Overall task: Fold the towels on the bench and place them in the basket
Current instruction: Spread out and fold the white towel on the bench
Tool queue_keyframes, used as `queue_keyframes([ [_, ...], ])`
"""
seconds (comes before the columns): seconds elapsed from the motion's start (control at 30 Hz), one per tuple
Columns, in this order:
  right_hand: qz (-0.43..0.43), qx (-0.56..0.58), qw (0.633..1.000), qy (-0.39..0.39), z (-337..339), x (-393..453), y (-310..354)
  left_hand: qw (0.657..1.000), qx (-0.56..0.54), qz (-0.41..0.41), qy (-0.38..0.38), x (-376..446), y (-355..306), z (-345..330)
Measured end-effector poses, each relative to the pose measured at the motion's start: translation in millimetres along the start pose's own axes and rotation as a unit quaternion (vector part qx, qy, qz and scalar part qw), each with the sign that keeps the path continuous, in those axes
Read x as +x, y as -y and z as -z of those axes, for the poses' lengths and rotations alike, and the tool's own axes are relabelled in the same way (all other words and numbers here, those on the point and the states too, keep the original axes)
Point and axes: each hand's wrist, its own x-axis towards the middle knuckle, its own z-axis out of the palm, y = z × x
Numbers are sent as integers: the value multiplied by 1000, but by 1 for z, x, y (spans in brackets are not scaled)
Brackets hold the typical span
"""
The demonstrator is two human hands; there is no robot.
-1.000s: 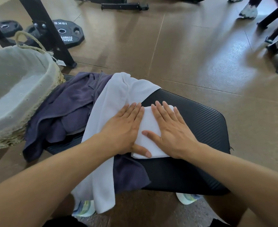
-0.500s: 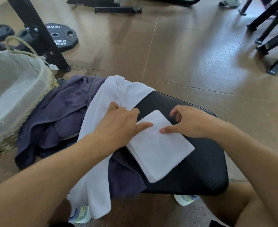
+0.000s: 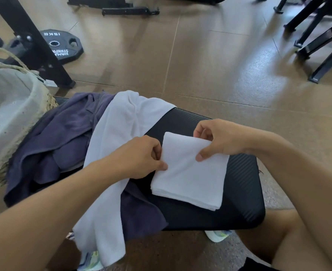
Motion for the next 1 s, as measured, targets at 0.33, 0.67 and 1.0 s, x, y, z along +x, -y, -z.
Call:
queue_keyframes([
  [0.33, 122, -16, 988, -90, -2, 3, 12, 994, 18, -39, -101, 4, -2, 8],
  [0.67, 42, -139, 982, -119, -11, 13, 6, 991, 38, -58, -118, 13, 4, 14],
  [1.0, 135, -139, 962, -194, -16, 16, 15, 969, 162, -93, -164, 19, 0, 11],
])
